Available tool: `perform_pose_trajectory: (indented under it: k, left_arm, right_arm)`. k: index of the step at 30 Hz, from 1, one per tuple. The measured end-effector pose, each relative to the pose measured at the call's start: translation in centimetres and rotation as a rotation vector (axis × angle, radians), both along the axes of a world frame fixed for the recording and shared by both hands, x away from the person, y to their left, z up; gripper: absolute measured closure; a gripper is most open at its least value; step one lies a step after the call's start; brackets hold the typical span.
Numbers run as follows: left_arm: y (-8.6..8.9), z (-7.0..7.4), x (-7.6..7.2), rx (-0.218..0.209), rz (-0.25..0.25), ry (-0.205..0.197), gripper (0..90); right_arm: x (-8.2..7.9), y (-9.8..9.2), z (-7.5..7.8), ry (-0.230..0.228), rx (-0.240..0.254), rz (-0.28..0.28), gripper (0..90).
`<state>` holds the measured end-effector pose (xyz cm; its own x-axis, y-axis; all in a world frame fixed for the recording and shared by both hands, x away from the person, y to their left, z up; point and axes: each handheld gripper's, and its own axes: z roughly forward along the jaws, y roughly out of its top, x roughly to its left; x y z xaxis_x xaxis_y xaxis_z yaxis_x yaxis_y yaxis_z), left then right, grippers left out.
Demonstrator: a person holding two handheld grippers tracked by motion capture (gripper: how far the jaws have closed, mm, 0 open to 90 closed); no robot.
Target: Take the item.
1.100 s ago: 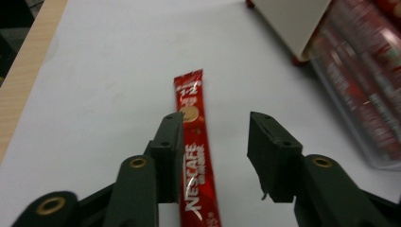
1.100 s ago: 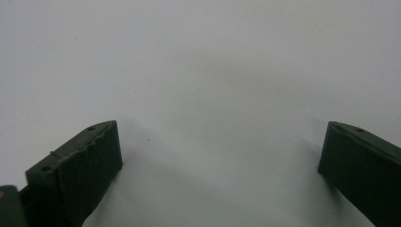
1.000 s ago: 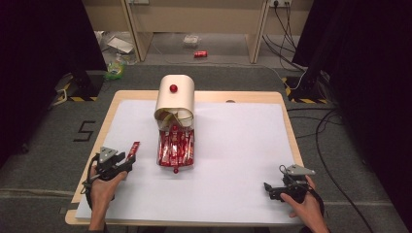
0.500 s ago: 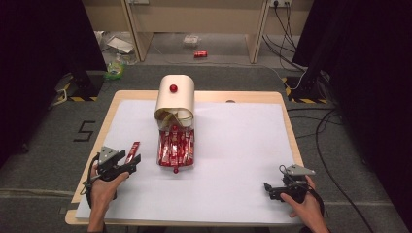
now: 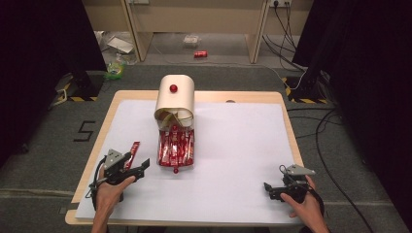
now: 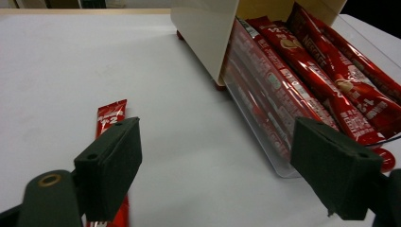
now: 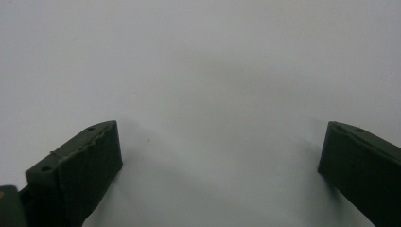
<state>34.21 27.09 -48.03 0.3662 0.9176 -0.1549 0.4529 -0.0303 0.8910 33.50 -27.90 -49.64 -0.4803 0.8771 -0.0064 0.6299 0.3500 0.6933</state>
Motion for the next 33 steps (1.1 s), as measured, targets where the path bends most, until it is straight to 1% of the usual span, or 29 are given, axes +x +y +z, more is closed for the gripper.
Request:
perform_pose_trajectory:
  k: [1,4,11,19,21,24,26,28,33]
  left_arm:
    - [-0.1,0.0,-0.1,-0.004,-0.005,-0.003,16.8]
    - [-0.4,0.0,-0.4,0.004,-0.020,-0.007,16.3]
    - [-0.2,0.0,-1.1,-0.004,-0.016,-0.008,16.4]
    - [-0.4,0.0,-1.9,0.017,-0.043,-0.013,16.4]
    - [-0.5,-0.1,-2.0,0.017,-0.043,-0.013,16.4]
    - [-0.6,-0.2,-2.2,0.029,-0.048,-0.008,16.4]
    - [-0.8,-0.3,-2.4,0.032,-0.045,-0.003,16.5]
    - [-1.0,-0.4,-2.5,0.035,-0.055,-0.001,16.5]
    - [-1.5,-0.5,-2.7,0.053,-0.067,-0.005,16.8]
  right_arm:
    - [0.0,0.0,0.0,0.000,0.000,0.000,0.6]
    - [0.0,0.0,0.0,0.000,0.000,0.000,0.6]
    - [0.0,0.0,0.0,0.001,0.000,-0.001,0.6]
    - [0.0,0.0,0.0,0.003,0.003,-0.005,0.6]
    - [0.0,0.0,0.0,0.003,0.003,-0.005,0.6]
    - [0.0,0.0,0.0,0.004,0.003,-0.004,0.6]
    - [0.0,0.0,0.0,0.001,0.001,0.000,0.6]
    - [0.0,0.0,0.0,0.000,0.000,0.000,0.6]
    - [0.0,0.0,0.0,0.000,0.000,0.001,0.6]
